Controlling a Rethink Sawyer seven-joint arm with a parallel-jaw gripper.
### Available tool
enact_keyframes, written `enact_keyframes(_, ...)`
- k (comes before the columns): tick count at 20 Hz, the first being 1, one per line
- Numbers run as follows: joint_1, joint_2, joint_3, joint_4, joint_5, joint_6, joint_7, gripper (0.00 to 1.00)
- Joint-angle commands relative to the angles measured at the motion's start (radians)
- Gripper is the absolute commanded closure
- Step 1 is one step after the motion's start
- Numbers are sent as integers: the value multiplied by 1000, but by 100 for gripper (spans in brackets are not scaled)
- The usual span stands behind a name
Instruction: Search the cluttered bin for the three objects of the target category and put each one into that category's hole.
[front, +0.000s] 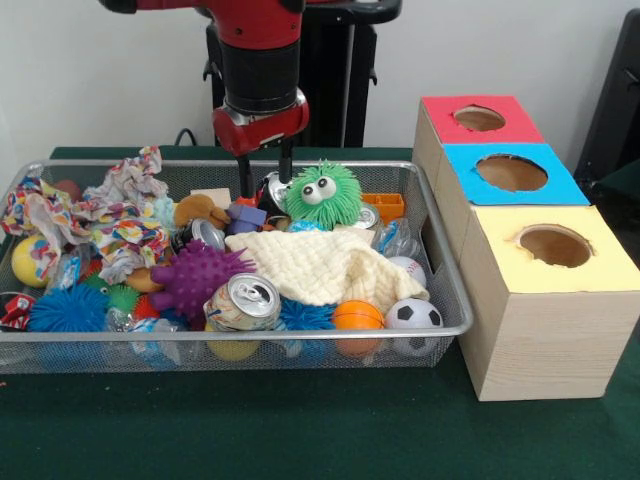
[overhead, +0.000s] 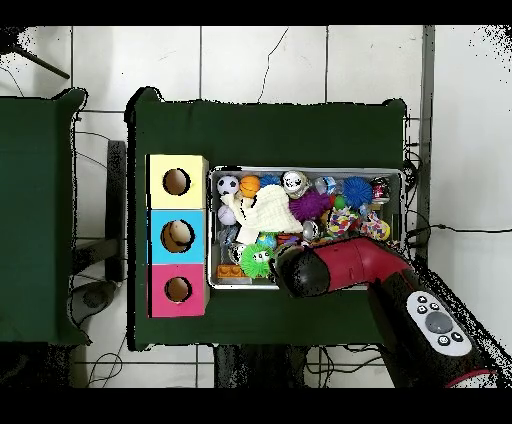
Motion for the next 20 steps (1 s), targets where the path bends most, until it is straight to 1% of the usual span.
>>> enact_keyframes(1, 4, 47, 79, -111, -2, 120, -152, 0)
enact_keyframes(20, 10, 84, 105, -166, -14, 147, -182, 0)
